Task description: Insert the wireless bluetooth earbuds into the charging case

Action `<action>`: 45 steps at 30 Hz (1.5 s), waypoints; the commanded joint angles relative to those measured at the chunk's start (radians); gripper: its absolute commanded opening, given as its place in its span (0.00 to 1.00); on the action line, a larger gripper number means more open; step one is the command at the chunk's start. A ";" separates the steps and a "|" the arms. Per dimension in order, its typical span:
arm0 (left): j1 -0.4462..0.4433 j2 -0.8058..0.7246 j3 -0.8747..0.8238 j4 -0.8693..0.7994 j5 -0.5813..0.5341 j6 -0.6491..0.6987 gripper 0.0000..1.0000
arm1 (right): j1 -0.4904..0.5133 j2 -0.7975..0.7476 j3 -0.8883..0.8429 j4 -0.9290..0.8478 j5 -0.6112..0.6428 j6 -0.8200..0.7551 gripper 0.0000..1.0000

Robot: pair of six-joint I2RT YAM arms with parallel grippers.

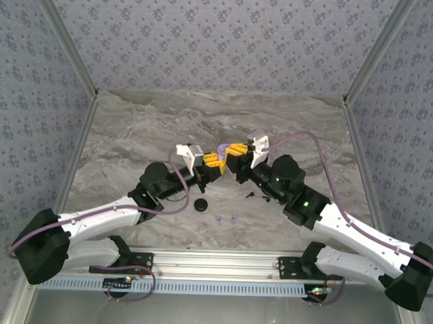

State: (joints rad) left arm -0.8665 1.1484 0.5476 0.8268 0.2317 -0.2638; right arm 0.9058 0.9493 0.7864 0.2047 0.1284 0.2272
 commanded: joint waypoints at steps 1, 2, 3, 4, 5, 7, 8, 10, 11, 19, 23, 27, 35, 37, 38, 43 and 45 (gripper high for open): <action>-0.006 -0.003 0.038 0.056 -0.019 0.000 0.00 | 0.009 -0.026 -0.009 -0.029 0.011 -0.013 0.23; -0.005 -0.003 0.039 0.057 -0.019 0.000 0.00 | 0.010 -0.028 -0.009 -0.034 0.007 -0.012 0.23; -0.005 -0.003 0.038 0.057 -0.019 0.001 0.00 | 0.009 -0.028 -0.009 -0.037 0.005 -0.013 0.23; -0.006 -0.001 0.038 0.057 -0.018 0.003 0.00 | 0.010 -0.028 -0.009 -0.040 0.002 -0.014 0.24; -0.006 0.000 0.038 0.057 -0.018 0.003 0.00 | 0.009 -0.028 -0.007 -0.042 -0.001 -0.014 0.24; -0.006 0.002 0.037 0.057 -0.017 0.005 0.00 | 0.009 -0.025 -0.004 -0.047 -0.008 -0.015 0.25; -0.006 0.003 0.038 0.057 -0.017 0.005 0.00 | 0.010 -0.023 -0.002 -0.050 -0.011 -0.015 0.25; -0.006 0.006 0.038 0.060 -0.015 0.005 0.00 | 0.010 -0.018 0.005 -0.057 -0.020 -0.015 0.25; -0.006 0.006 0.038 0.060 -0.014 0.004 0.00 | 0.010 -0.014 0.009 -0.060 -0.022 -0.017 0.25; -0.006 0.013 0.038 0.062 -0.014 0.006 0.00 | 0.008 0.001 0.025 -0.064 -0.046 -0.015 0.27; -0.005 0.019 0.040 0.069 -0.010 0.004 0.00 | 0.006 0.016 0.046 -0.076 -0.061 -0.014 0.28; -0.005 0.023 0.039 0.072 -0.008 0.005 0.00 | 0.002 0.034 0.071 -0.085 -0.075 -0.007 0.33; -0.006 0.023 0.037 0.075 -0.008 0.000 0.00 | -0.005 0.055 0.133 -0.114 -0.096 0.004 0.47; -0.005 0.022 0.035 0.075 -0.009 0.001 0.00 | -0.009 0.059 0.158 -0.130 -0.096 0.007 0.52; -0.006 0.023 0.035 0.077 -0.010 0.001 0.00 | -0.011 0.061 0.173 -0.144 -0.096 0.008 0.54; -0.005 0.023 0.032 0.081 -0.014 0.000 0.00 | -0.038 0.063 0.253 -0.226 -0.109 0.041 0.66; -0.006 0.023 0.031 0.084 -0.016 -0.002 0.00 | -0.056 0.056 0.275 -0.245 -0.133 0.061 0.71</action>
State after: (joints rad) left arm -0.8661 1.1671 0.5476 0.8639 0.2127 -0.2638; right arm 0.8684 1.0183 1.0096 0.0113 0.0299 0.2581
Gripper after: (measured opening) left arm 0.155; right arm 0.697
